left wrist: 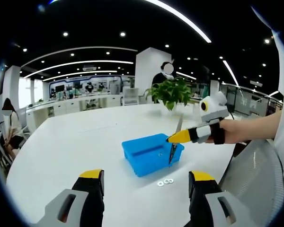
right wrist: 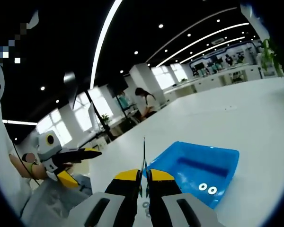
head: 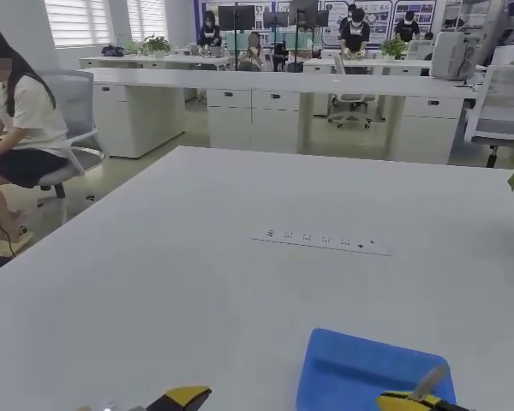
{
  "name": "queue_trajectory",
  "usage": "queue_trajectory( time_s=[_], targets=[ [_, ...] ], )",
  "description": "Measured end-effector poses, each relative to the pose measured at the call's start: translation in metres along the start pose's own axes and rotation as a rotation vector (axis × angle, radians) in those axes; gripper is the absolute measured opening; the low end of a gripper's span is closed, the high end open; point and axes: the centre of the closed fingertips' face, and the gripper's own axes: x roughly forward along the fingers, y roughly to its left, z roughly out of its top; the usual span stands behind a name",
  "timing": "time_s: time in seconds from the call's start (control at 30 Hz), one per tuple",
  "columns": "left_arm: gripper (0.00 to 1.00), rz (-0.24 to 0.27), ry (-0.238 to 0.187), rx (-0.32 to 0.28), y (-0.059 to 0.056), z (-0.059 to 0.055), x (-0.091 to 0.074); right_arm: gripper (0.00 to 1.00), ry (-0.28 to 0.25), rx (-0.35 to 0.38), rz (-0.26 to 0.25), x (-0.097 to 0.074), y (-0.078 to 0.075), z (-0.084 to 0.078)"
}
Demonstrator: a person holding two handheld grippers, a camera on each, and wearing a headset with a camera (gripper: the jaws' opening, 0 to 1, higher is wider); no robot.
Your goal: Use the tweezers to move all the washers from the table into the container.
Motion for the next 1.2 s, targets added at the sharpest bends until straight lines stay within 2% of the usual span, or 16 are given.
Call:
queue_trajectory(
  time_s=[0.17,0.37,0.83,0.93,1.13,1.2],
  targets=[
    [0.73,0.000,0.005,0.002,0.000,-0.001,0.000,0.04,0.093,-0.064,0.029,0.011,0.003,-0.019],
    [0.72,0.004,0.008,0.000,0.001,-0.001,0.000,0.04,0.168,-0.084,0.043,0.021,0.000,-0.036],
    [0.71,-0.005,0.014,-0.004,0.000,-0.003,0.000,0.04,0.232,-0.129,0.058,0.025,0.001,-0.046],
    [0.71,-0.007,0.018,-0.001,-0.001,-0.004,0.001,0.04,0.262,-0.176,0.059,0.025,0.003,-0.052],
    [0.70,-0.007,0.018,0.001,-0.001,-0.004,0.000,0.03,0.271,-0.243,0.075,0.026,0.008,-0.053],
    [0.70,-0.008,0.020,0.002,-0.001,-0.004,0.000,0.03,0.268,-0.240,0.073,0.025,0.008,-0.053]
  ],
)
